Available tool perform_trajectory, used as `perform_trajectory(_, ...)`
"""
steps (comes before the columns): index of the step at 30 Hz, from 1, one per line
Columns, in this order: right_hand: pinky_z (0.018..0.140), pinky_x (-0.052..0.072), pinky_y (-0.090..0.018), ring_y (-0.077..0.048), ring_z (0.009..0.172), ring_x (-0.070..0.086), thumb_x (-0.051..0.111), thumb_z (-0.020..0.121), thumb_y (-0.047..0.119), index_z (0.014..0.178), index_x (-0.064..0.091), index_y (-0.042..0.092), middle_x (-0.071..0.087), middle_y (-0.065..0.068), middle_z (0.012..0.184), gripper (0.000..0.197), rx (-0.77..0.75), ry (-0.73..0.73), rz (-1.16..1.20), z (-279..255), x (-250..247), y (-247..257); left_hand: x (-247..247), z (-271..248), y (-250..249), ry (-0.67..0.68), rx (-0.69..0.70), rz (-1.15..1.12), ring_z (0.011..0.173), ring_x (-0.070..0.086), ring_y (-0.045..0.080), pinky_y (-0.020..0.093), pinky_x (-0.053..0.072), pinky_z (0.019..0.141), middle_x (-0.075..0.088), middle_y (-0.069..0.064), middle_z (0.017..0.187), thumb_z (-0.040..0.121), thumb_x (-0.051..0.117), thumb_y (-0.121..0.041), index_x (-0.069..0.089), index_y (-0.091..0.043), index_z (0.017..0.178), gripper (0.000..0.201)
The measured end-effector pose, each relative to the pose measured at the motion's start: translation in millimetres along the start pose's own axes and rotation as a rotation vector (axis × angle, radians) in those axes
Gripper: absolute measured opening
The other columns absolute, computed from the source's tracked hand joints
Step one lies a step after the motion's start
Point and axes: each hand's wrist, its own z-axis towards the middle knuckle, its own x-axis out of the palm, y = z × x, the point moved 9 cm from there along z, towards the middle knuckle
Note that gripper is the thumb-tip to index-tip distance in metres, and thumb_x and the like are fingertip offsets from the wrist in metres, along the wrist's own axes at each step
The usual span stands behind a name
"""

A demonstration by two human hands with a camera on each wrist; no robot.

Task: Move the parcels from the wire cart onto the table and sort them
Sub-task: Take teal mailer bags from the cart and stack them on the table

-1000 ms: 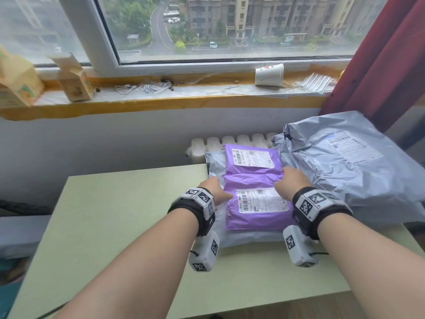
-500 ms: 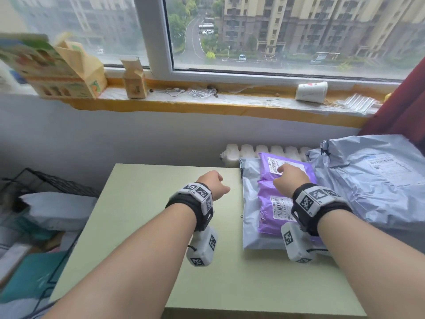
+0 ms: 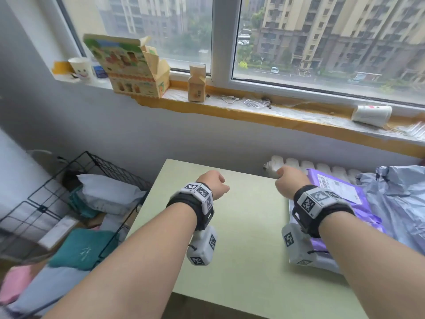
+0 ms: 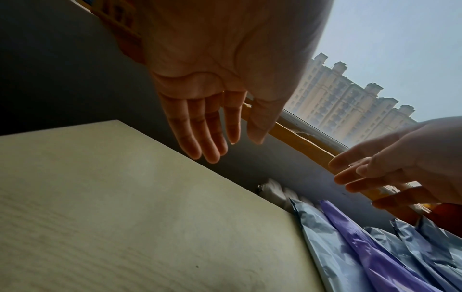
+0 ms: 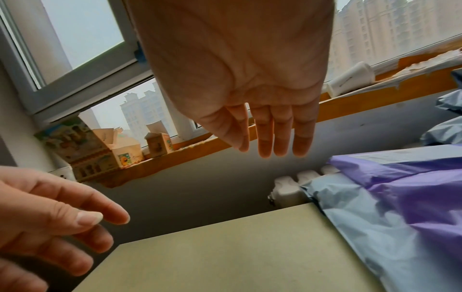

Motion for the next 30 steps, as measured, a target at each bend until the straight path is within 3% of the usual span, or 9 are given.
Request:
perform_trajectory(9, 0.097, 0.040, -0.031, -0.030, 0.125, 0.049, 0.041, 0.090, 0.007, 0.137, 0.046, 0.012, 0.052, -0.012, 0.136, 0.047, -0.062, 0.032, -0.004, -8.1, 22.8, 92.6, -68.7, -6.7, 75.6, -0.084, -0.061, -0.028, 0.110, 0.060, 0.020, 0.027, 0.044, 0.094, 0.063, -0.001, 0.119, 0.088, 0.059, -0.031, 0.059, -0.023, 0.117, 0.030)
perform_trajectory(19, 0.097, 0.040, -0.032, -0.029, 0.123, 0.050, 0.042, 0.091, 0.010, 0.137, 0.047, 0.014, 0.052, -0.010, 0.136, 0.046, -0.195, 0.091, -0.018, -23.2, 70.9, 212.7, -139.8, -26.2, 180.5, -0.162, -0.136, -0.085, 0.113, 0.059, 0.020, 0.032, 0.044, 0.100, 0.064, -0.001, 0.120, 0.085, 0.062, -0.030, 0.063, -0.021, 0.112, 0.028)
perform_trajectory(24, 0.099, 0.040, -0.032, -0.029, 0.125, 0.050, 0.044, 0.093, 0.015, 0.136, 0.048, 0.014, 0.053, -0.009, 0.137, 0.043, -0.285, 0.113, -0.040, -39.9, 107.0, 284.9, -181.3, -48.2, 249.5, -0.209, -0.190, -0.095, 0.116, 0.056, 0.024, 0.034, 0.043, 0.102, 0.062, 0.002, 0.125, 0.090, 0.059, -0.029, 0.061, -0.017, 0.119, 0.031)
perform_trajectory(28, 0.098, 0.041, -0.032, -0.031, 0.122, 0.051, 0.045, 0.095, 0.017, 0.130, 0.052, 0.008, 0.055, -0.013, 0.134, 0.037, -0.370, 0.138, -0.074, -60.8, 139.5, 346.9, -212.6, -69.6, 313.7, -0.225, -0.250, -0.080, 0.093, 0.057, 0.024, 0.032, 0.045, 0.086, 0.061, 0.007, 0.100, 0.088, 0.058, -0.025, 0.057, -0.024, 0.088, 0.002)
perform_trajectory(30, 0.100, 0.040, -0.033, -0.031, 0.123, 0.051, 0.046, 0.096, 0.019, 0.130, 0.051, 0.008, 0.055, -0.013, 0.134, 0.036, -0.395, 0.164, -0.083, -71.6, 157.1, 374.0, -228.9, -82.1, 345.5, -0.255, -0.291, -0.098, 0.104, 0.060, 0.024, 0.031, 0.046, 0.091, 0.064, 0.005, 0.107, 0.087, 0.059, -0.027, 0.060, -0.025, 0.094, 0.007)
